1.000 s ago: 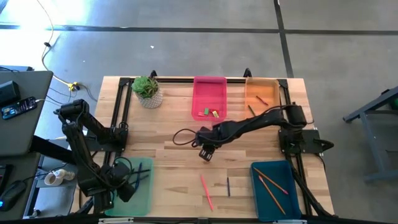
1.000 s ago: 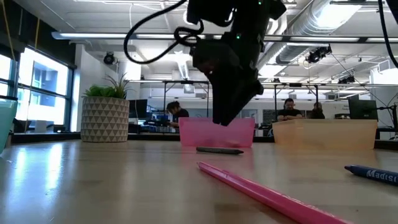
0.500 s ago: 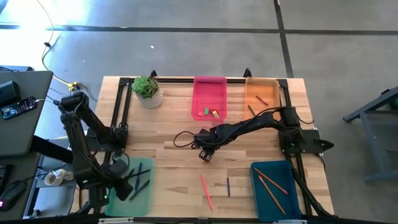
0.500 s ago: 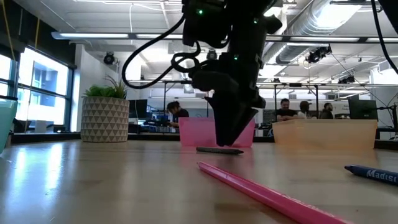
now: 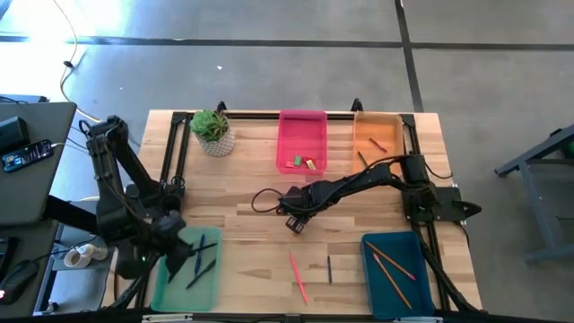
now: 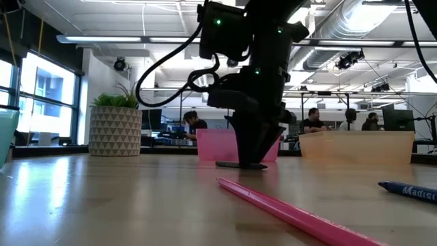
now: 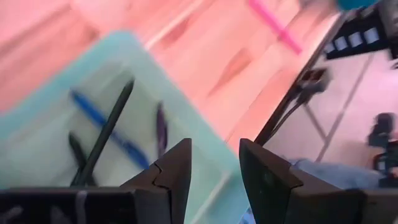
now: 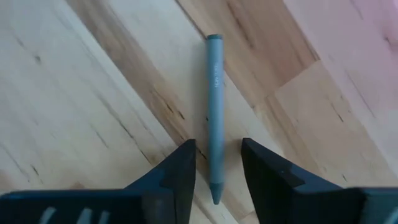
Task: Sort crayons/erasers/pens/pencils in bins
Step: Put the blue crayon into the orange bin
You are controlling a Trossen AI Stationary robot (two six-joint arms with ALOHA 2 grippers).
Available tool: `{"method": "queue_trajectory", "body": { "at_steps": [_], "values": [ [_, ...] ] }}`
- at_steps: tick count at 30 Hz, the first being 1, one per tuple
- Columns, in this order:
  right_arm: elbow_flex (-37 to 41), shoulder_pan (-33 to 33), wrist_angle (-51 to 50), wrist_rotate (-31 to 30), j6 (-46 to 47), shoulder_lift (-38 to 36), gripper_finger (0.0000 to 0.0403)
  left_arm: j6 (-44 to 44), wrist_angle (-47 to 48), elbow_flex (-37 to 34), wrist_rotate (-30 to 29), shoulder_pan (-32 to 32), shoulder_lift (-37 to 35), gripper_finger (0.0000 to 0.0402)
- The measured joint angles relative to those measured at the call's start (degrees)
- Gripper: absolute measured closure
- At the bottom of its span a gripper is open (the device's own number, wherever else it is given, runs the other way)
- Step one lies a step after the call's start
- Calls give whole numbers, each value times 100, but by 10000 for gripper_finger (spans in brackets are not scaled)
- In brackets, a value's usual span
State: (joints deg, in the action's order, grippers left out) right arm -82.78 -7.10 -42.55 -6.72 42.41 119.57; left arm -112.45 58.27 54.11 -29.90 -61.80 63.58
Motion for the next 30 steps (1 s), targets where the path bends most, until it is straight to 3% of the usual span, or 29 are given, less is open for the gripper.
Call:
{"method": "queue_trajectory", "body": {
  "at_steps": [6, 12, 30],
  "values": [
    [-4, 12, -161, -21, 403, 2, 339, 941, 34, 0, -736, 363, -433, 280],
    [-7, 12, -220, -41, 429, 2, 394, 1935, 223, 0, -851, 902, -794, 282],
    [36, 9, -545, 142, 366, -127, 399, 4384, 560, 0, -810, 2063, -1341, 282]
  ]
}}
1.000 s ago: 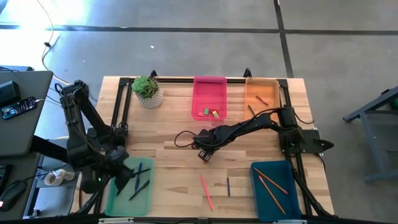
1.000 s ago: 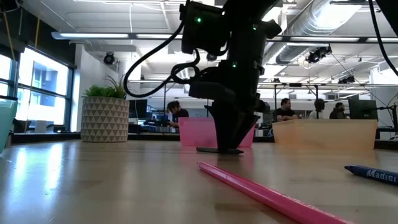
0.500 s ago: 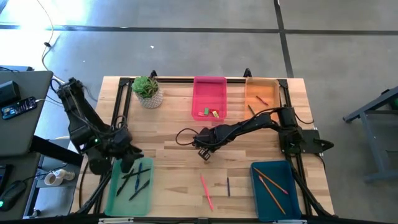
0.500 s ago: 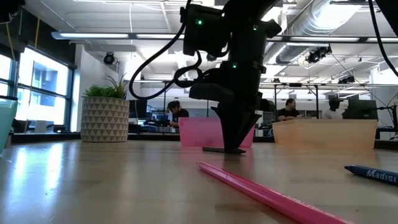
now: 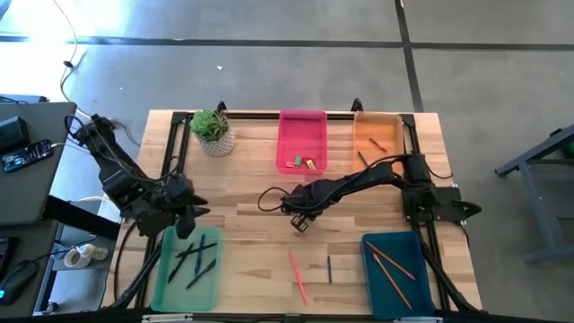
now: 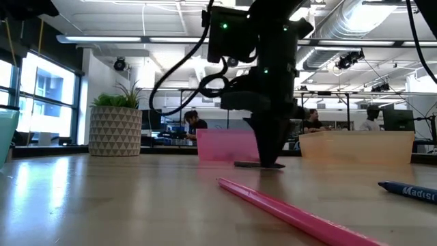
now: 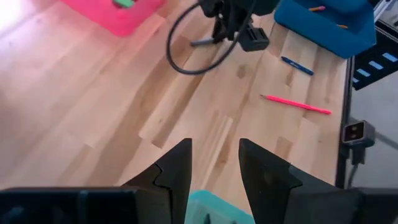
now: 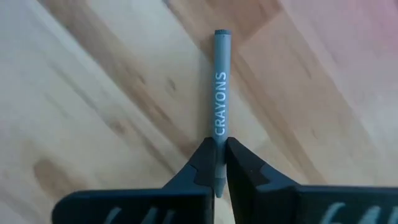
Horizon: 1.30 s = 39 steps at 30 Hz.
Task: Sort crayons/erasers/pens/pencils in bins
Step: Put the blue crayon into the orange bin
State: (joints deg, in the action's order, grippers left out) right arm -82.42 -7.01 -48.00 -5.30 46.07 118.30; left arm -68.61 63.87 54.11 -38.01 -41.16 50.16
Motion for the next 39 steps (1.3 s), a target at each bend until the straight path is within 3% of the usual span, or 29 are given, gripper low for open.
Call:
{"method": "queue_trajectory", "body": {
  "at_steps": [8, 22, 32, 39],
  "values": [
    [-1, -7, -274, -132, 4, -431, 400, 789, -23, 0, -15, 511, 5, 282],
    [-12, 216, -1357, -1421, -129, -1638, 400, 1227, -76, 0, -15, 1413, 5, 282],
    [41, 905, -2205, -2502, -793, -2651, 400, 1181, -153, 0, -174, 1914, 5, 282],
    [1060, 1696, -2010, -2586, -1117, -3660, 400, 1391, -715, 0, -187, 2267, 7, 282]
  ]
}}
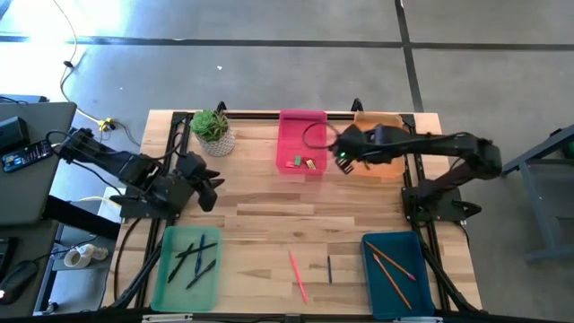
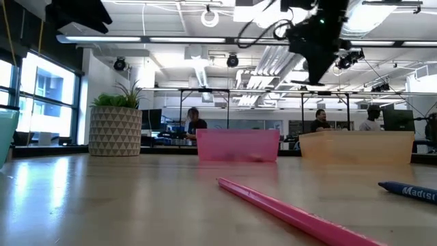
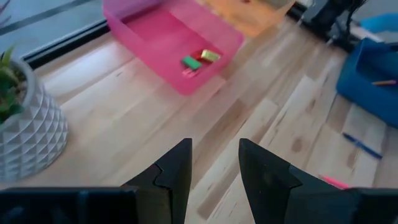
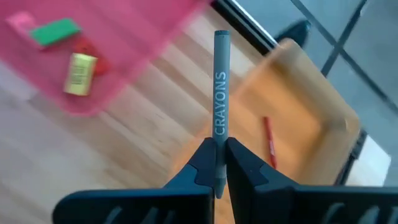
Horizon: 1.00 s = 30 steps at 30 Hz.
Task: Sort crayons/erasers/pens/pencils in bins
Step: Put the blue crayon into the orange bin
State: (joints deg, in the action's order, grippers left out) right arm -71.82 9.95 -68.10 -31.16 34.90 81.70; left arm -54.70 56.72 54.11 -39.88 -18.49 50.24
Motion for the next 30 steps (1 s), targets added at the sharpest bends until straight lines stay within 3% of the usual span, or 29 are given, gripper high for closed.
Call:
{"method": "queue_trajectory", "body": {
  "at_steps": [7, 14, 25, 30],
  "values": [
    [1083, 853, 637, 494, -259, -870, 400, 746, -705, 0, -61, 403, 75, 282],
    [1919, 1509, 948, 1066, -411, -1133, 400, 1235, -1357, -4, -13, 936, 315, 282],
    [2652, 2348, 1373, 1768, -1152, -1113, 400, 1491, -2149, -2, 909, 1909, 1020, 282],
    [2842, 2647, 1416, 1807, -1350, -1115, 384, 1488, -2243, -2, 1449, 2321, 1310, 282]
  ]
}}
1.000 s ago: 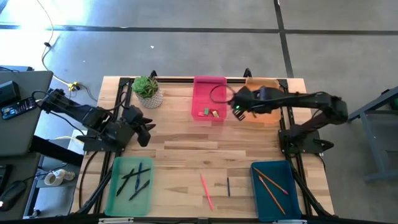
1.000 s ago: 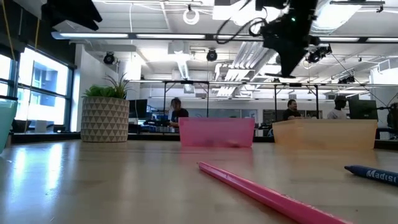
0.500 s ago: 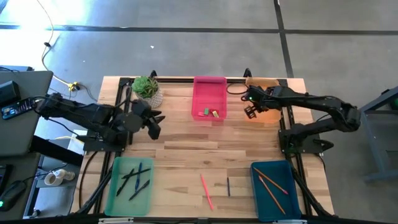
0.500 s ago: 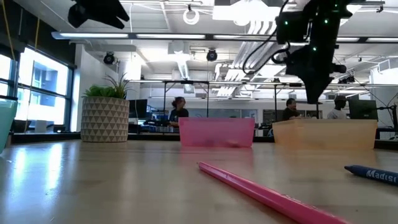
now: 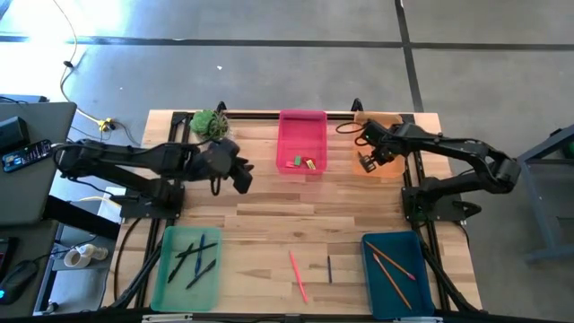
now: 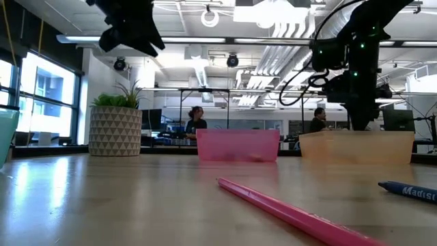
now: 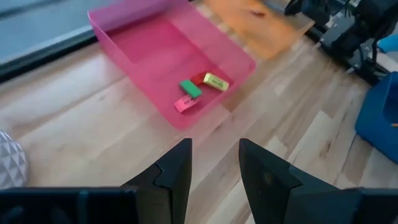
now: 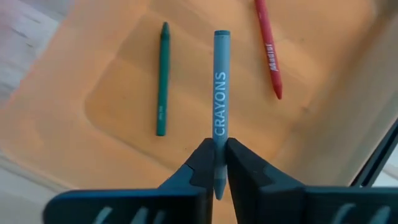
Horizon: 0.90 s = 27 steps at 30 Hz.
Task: Sort crayons/erasers/pens/pencils in bins
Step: Put the blue crayon into the orange bin, then put the pink color pencil into the blue bin
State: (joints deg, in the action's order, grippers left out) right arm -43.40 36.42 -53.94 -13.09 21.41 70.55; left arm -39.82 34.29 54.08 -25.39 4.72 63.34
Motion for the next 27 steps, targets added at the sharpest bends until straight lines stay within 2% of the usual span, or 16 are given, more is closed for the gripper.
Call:
{"method": "queue_trajectory", "body": {
  "at_steps": [4, 13, 17, 21, 27],
  "values": [
    [14, 127, -7, 1, -90, 1, 355, -32, 5, 0, 411, 258, 196, 282],
    [-107, 147, -113, 49, 5, -1, 283, -45, 119, 0, 903, 624, 492, 282],
    [-405, 145, -286, 155, 265, -1, 282, -47, 361, 0, 1263, 737, 520, 282],
    [-784, 100, -390, 340, 576, -1, 289, -46, 867, 0, 1286, 784, 517, 282],
    [-1289, -490, -393, 479, 1472, -5, 300, 116, 1681, 0, 1298, 919, 517, 282]
  ]
}}
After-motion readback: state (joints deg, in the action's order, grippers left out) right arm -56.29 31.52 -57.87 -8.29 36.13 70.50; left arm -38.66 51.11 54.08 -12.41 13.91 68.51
